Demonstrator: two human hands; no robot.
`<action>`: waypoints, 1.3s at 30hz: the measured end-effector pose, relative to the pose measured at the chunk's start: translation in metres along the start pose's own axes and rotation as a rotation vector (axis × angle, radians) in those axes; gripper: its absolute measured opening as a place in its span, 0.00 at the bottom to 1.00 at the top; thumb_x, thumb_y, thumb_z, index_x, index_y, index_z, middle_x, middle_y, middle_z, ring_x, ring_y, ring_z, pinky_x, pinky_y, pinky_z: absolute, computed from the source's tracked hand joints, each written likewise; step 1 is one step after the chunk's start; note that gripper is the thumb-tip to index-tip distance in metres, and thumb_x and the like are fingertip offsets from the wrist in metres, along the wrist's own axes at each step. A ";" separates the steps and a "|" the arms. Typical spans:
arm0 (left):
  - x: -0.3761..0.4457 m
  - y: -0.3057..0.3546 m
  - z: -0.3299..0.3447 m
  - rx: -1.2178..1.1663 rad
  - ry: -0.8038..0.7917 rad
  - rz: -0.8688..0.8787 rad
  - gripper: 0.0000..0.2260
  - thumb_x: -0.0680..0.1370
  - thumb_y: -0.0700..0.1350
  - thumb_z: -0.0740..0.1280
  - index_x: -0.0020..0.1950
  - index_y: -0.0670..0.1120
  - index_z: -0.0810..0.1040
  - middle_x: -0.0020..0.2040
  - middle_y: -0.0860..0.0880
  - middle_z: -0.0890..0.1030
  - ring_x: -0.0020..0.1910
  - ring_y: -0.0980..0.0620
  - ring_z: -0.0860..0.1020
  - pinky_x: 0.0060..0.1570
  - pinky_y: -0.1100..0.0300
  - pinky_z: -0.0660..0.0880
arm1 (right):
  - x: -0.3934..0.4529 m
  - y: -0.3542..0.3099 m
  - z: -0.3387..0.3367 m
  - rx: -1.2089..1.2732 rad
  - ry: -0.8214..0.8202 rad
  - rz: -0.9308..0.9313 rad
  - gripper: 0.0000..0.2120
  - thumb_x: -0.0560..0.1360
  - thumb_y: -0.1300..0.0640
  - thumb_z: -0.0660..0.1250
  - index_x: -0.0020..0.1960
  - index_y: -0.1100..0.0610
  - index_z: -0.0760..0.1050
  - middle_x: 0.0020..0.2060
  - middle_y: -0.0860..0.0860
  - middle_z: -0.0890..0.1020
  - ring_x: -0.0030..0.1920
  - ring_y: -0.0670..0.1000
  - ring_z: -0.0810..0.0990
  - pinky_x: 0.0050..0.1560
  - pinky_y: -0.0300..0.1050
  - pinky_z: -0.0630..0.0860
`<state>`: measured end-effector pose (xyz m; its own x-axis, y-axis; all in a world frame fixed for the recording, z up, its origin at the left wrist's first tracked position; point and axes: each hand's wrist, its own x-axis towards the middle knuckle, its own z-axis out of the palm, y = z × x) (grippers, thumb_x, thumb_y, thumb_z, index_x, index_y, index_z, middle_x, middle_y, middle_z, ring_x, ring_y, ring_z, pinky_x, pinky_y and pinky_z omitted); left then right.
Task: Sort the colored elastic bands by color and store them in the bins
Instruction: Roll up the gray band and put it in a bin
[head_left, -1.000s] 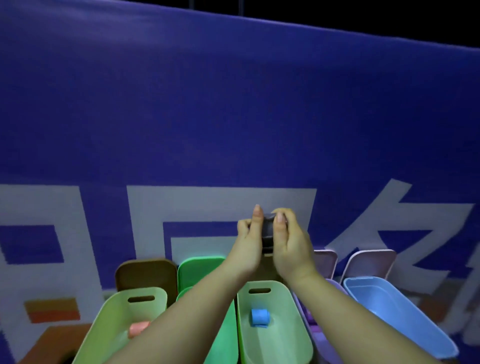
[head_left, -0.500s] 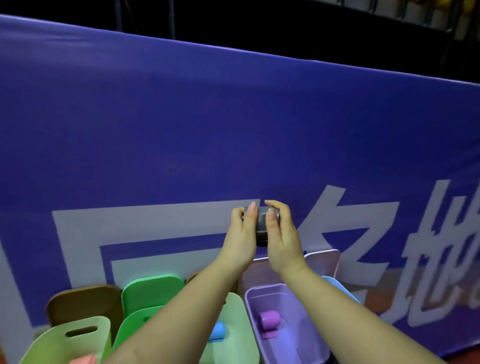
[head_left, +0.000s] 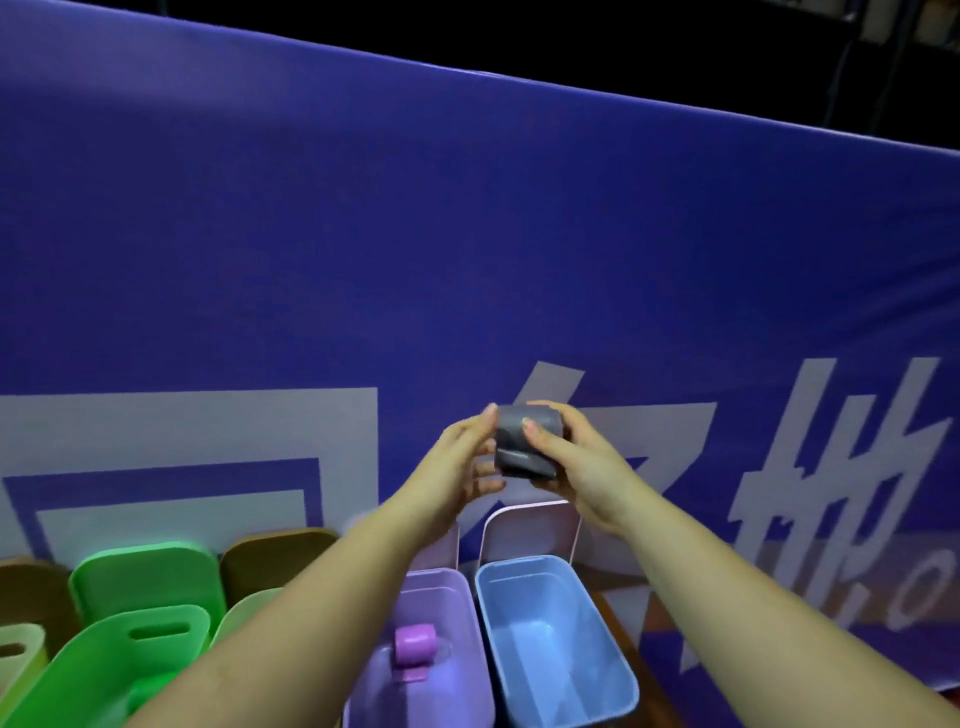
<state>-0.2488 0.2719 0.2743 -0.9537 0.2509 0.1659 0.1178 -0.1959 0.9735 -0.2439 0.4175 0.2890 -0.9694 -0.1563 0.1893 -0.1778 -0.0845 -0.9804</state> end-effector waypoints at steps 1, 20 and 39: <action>0.004 -0.001 0.002 -0.044 -0.014 -0.059 0.26 0.70 0.62 0.66 0.61 0.46 0.75 0.50 0.47 0.82 0.47 0.52 0.81 0.45 0.61 0.75 | 0.002 0.002 -0.009 -0.008 -0.017 -0.019 0.12 0.76 0.59 0.65 0.59 0.53 0.70 0.54 0.55 0.77 0.47 0.49 0.80 0.40 0.39 0.77; 0.080 -0.046 0.011 -0.212 0.039 -0.237 0.03 0.77 0.36 0.65 0.49 0.41 0.78 0.38 0.47 0.85 0.36 0.51 0.84 0.37 0.61 0.81 | 0.065 0.052 -0.073 0.211 -0.045 0.253 0.07 0.75 0.63 0.64 0.51 0.61 0.78 0.43 0.56 0.84 0.44 0.52 0.83 0.48 0.45 0.80; 0.090 -0.107 0.013 -0.180 0.015 -0.353 0.23 0.75 0.38 0.69 0.69 0.42 0.69 0.57 0.44 0.79 0.50 0.49 0.80 0.44 0.57 0.81 | 0.054 0.091 -0.101 0.011 -0.007 0.326 0.16 0.75 0.61 0.66 0.62 0.58 0.74 0.54 0.57 0.82 0.53 0.53 0.82 0.50 0.42 0.79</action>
<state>-0.3438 0.3272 0.1875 -0.9309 0.3190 -0.1780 -0.2674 -0.2630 0.9270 -0.3293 0.5009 0.2049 -0.9739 -0.1832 -0.1340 0.1435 -0.0392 -0.9889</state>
